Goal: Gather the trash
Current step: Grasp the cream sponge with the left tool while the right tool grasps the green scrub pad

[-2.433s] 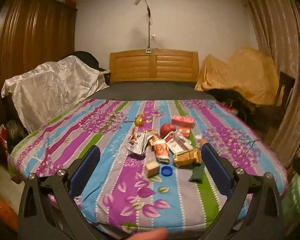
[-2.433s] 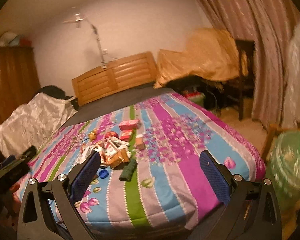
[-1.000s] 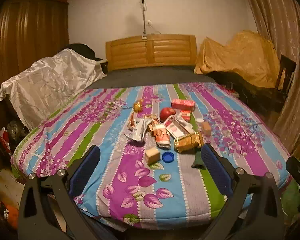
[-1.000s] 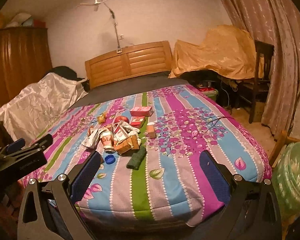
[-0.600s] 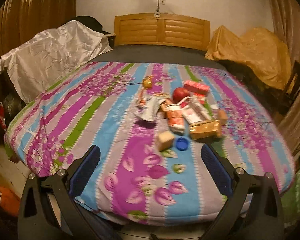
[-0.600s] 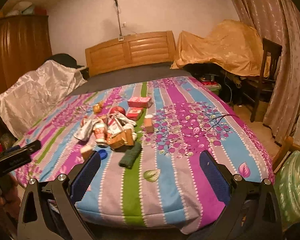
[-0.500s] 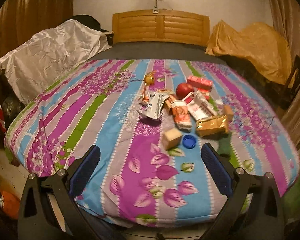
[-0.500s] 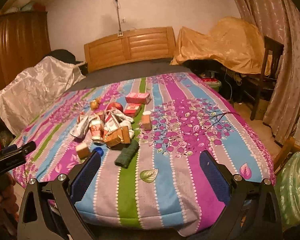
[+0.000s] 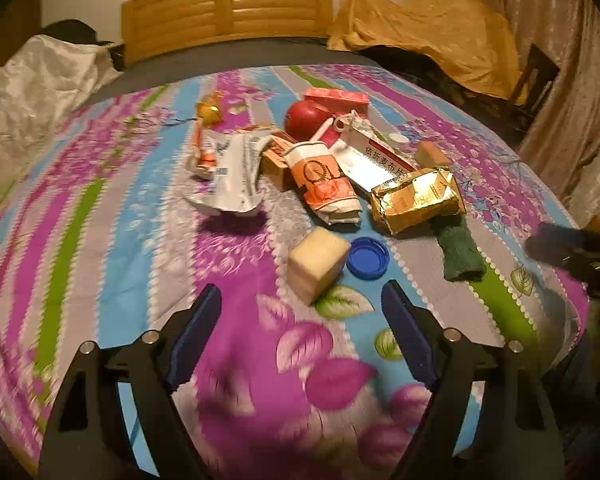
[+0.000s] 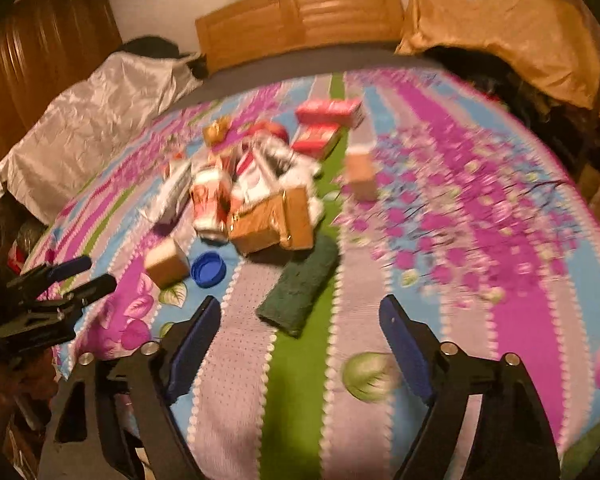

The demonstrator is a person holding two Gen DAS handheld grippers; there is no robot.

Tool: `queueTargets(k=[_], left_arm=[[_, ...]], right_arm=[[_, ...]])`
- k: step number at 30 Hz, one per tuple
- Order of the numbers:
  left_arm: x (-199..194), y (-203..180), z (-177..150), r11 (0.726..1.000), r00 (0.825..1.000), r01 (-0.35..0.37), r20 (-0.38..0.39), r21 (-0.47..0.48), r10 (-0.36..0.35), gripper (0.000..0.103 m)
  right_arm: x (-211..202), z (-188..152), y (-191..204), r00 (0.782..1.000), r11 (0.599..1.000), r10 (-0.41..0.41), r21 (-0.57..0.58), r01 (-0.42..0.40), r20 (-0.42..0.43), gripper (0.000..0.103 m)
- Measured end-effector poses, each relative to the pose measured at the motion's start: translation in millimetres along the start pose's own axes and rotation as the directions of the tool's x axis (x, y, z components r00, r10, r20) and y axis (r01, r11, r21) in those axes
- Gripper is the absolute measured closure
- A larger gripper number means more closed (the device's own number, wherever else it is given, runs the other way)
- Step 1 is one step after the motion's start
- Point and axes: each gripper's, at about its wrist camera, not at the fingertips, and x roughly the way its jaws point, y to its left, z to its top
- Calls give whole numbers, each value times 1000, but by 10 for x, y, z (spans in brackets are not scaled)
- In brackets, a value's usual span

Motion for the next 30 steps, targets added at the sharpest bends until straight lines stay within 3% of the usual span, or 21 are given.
queueTargets(k=[4,11,16,17,19,20,30], left_arm=[[261,38,45,998,1000,18,-23,58,-16,25],[370,53,73,992,996,90,-23,92,-88,25],[613,-49,73,979,995,97,-55,181,-88,25],[658,-39,84,979,994,105,-62,175,-95,28],[736,-28,105,977,988,141,-87,158,-129,46],[778,-25,105,975,984,158,-111,153,-142,65],[235,-29,-123,984,986,157,-77,84,-150,67]], right_arm=[[310,24,26,999,1000,1,22,0,-38,22],[659,37,56,996,998,-27,54,32,-82,26],[803,10,17,992,997,-43,61,50,-118,57],[814,4,-19,993,996,-28,79,38,-118,66],[818,0,-82,993,994,2,109,12,-121,83],[811,-6,-100,992,993,13,118,1,-123,85],[317,-89,-89,993,991,79,119,-69,-82,89]])
